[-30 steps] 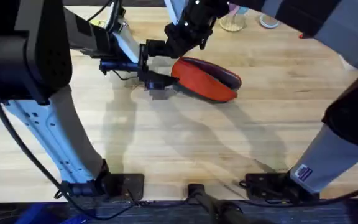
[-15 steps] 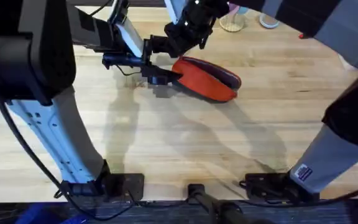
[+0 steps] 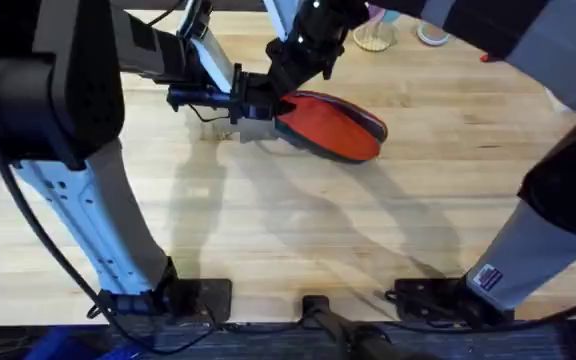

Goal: Unzip the bag, pick up the pens from the table one at a time and place them inside, then zip the bag closed.

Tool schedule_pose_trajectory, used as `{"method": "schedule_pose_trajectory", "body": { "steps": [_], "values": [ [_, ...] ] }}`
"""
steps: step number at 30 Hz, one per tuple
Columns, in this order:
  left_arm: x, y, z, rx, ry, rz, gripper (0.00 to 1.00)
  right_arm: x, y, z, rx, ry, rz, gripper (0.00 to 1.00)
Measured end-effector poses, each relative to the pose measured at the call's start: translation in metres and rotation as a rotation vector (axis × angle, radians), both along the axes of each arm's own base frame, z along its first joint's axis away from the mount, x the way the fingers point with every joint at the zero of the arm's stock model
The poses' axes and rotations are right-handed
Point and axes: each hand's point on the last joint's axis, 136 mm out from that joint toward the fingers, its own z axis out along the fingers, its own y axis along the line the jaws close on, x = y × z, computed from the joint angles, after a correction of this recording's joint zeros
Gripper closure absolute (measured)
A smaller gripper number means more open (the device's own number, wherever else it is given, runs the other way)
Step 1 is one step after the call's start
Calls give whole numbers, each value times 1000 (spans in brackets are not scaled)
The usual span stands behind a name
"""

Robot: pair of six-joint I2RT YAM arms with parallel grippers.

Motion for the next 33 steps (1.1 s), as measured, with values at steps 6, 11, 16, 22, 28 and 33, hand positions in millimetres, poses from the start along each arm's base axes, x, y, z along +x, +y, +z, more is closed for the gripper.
{"method": "schedule_pose_trajectory", "body": {
  "steps": [6,11,16,22,28,33],
  "values": [
    [-2,-3,2,-10,0,-9,959,-5,-15,0,-31,42,-21,971],
    [-2,-3,1,-6,0,-9,958,-3,-27,0,-46,59,-48,971],
    [-2,-3,1,-4,0,-9,959,0,-44,1,-60,72,-84,972],
    [-1,-2,1,-4,0,-7,958,1,-67,1,-92,102,-129,971],
    [-1,-2,1,-7,0,-8,958,-3,-91,-2,-133,146,-171,970],
    [-1,-2,1,-8,0,-7,959,-7,-117,-4,-179,192,-222,970]
  ]
}}
